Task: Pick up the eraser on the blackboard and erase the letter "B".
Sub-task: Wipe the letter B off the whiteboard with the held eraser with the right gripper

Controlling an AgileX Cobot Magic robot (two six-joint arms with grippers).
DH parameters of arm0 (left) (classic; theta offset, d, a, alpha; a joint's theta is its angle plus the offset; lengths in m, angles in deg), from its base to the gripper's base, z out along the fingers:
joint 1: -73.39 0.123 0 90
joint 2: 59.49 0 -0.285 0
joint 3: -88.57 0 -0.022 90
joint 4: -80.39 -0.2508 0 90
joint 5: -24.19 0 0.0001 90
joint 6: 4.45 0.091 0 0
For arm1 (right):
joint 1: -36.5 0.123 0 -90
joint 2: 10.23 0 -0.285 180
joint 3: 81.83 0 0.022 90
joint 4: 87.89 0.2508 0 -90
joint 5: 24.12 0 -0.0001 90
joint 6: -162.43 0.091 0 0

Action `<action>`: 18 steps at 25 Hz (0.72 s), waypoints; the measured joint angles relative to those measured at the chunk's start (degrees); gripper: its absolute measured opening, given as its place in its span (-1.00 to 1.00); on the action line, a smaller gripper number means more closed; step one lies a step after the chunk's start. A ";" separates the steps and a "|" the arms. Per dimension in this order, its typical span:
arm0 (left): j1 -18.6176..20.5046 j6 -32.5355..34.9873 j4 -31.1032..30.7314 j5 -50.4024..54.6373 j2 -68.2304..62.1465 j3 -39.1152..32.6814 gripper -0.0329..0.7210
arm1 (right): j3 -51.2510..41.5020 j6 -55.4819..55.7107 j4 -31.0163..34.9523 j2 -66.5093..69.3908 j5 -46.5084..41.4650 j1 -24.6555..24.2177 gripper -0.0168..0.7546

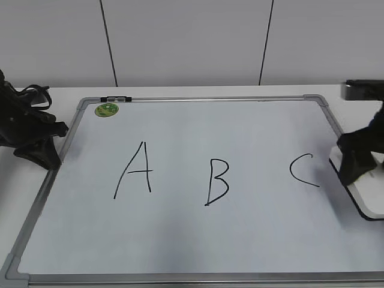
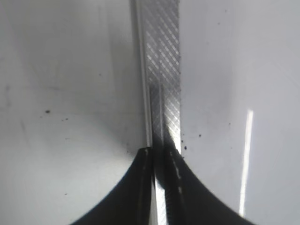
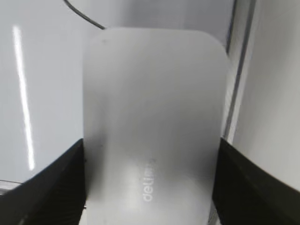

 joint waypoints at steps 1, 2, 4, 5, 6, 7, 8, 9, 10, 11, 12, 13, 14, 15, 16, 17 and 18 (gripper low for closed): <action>0.00 0.00 0.00 0.00 0.00 0.00 -0.82 | 1.12 0.00 0.00 0.10 -0.38 1.32 0.45; 0.00 0.00 0.00 0.00 0.00 0.00 -0.82 | 2.47 0.00 0.00 0.10 -0.64 3.51 0.45; 0.00 0.00 0.00 0.00 0.00 0.00 -0.82 | 4.98 0.00 0.00 0.51 -1.01 6.93 0.45; 0.00 0.00 0.00 0.00 0.00 0.00 -0.82 | 6.19 0.00 0.00 0.82 -1.12 8.63 0.45; 0.00 0.00 0.00 0.00 0.00 0.00 -0.82 | 7.74 0.00 0.00 1.52 -1.12 10.87 0.45; 0.00 0.00 0.00 0.00 0.00 0.00 -0.82 | 9.36 0.00 0.13 2.22 -1.24 12.37 0.45; 0.00 0.00 0.00 0.00 0.00 0.00 -0.82 | 11.00 0.00 0.13 3.05 -1.37 13.76 0.45; 0.00 0.00 0.00 0.00 0.00 0.00 -0.83 | 12.64 0.00 0.13 4.65 -1.61 15.73 0.45; 0.00 0.00 0.00 0.00 0.00 0.00 -0.82 | 14.05 0.00 0.13 5.80 -1.84 16.87 0.45; 0.00 0.00 0.00 0.00 0.00 0.00 -0.82 | 16.11 0.00 -0.02 7.32 -2.30 18.11 0.45; 0.00 0.00 0.00 0.00 0.00 0.00 -0.82 | 17.65 0.00 -0.32 8.67 -2.68 19.06 0.45; 0.00 0.00 0.04 0.00 0.00 0.00 -0.82 | 19.62 0.00 -0.53 10.40 -3.11 20.05 0.45; 0.00 0.00 0.04 0.00 0.00 0.00 -0.82 | 21.65 0.00 -0.66 12.31 -3.72 20.81 0.45; 0.00 0.00 0.04 0.00 0.00 0.00 -0.82 | 23.75 0.00 -0.81 14.32 -4.13 21.30 0.45; 0.00 0.00 0.04 0.00 0.00 0.00 -0.82 | 25.53 0.00 -1.11 16.04 -4.81 21.70 0.45; 0.00 0.00 0.04 0.00 0.00 0.00 -0.82 | 27.66 0.00 -1.25 18.14 -5.63 21.82 0.45; 0.00 0.00 0.04 0.00 0.00 0.00 -0.82 | 29.80 0.00 -1.55 20.25 -6.73 21.94 0.45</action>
